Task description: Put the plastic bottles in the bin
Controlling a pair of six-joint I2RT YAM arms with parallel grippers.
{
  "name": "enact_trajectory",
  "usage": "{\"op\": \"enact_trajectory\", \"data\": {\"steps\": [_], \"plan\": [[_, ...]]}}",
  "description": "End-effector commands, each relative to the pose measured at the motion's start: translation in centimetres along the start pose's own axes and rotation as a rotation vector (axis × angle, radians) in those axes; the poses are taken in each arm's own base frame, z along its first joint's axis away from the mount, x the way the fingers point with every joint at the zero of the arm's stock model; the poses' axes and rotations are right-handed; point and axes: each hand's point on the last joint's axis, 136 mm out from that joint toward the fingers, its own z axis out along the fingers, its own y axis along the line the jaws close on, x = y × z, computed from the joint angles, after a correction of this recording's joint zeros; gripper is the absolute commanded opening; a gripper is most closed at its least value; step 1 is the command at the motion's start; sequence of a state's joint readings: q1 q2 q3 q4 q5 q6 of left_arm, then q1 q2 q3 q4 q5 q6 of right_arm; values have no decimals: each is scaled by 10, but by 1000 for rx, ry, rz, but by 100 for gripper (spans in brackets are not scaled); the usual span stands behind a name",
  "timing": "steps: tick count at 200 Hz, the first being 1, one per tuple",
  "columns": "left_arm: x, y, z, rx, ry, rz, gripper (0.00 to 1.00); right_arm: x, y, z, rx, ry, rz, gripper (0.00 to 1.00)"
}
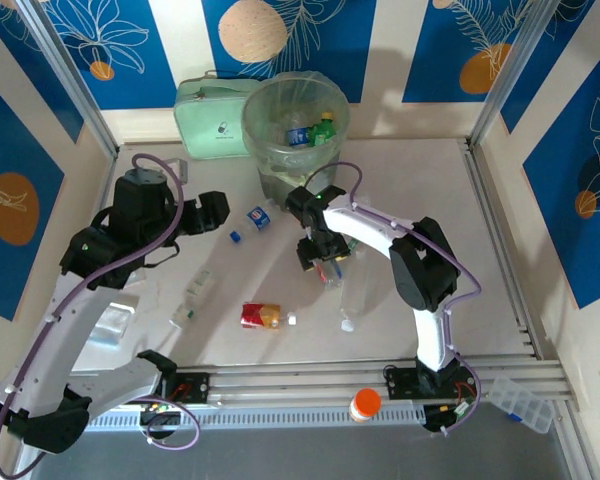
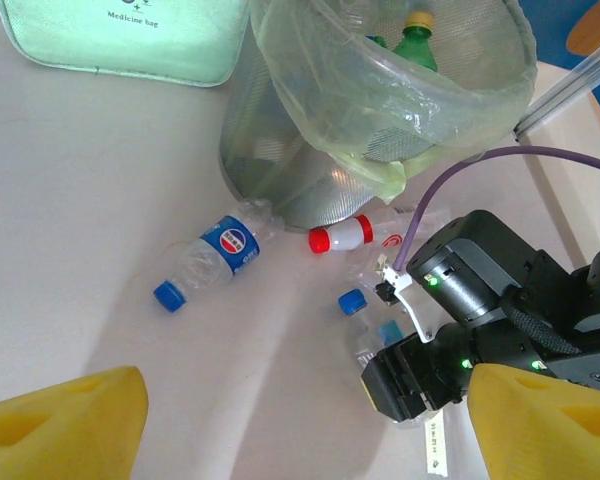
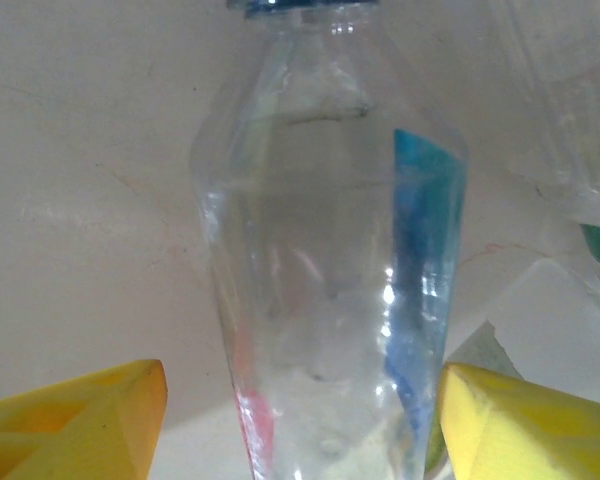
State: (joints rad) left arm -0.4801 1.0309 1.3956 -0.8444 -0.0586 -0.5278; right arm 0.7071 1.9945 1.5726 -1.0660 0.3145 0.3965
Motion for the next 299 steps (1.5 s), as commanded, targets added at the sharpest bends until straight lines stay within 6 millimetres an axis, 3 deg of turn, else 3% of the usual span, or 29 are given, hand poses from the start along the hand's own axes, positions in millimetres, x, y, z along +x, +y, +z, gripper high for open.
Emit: {"op": "enact_trajectory", "data": {"steps": [1, 78, 123, 173, 215, 237, 266, 299], "plan": [[5, 8, -4, -31, 5, 27, 83, 7, 4, 13, 1, 35, -16, 70], [6, 10, -4, -37, 8, 28, 84, 11, -2, 23, 7, 45, -14, 58], [4, 7, -3, -24, 5, 31, 84, 9, 0, -1, -4, -20, -22, 54], [-3, 3, -10, -10, -19, 28, 84, 29, 11, -69, -62, -190, -81, 54], [-8, 1, -16, -5, -37, 20, 84, 57, 32, -140, -155, -410, -203, 54], [-11, 0, -19, -2, -45, 19, 84, 61, 37, -185, -263, -514, -188, 54], [-15, -2, -22, 3, -57, 19, 84, 49, 37, -246, -407, -643, -137, 53], [-15, -2, -23, 0, -56, 7, 84, 1, 21, -299, -559, -728, 56, 53]]}}
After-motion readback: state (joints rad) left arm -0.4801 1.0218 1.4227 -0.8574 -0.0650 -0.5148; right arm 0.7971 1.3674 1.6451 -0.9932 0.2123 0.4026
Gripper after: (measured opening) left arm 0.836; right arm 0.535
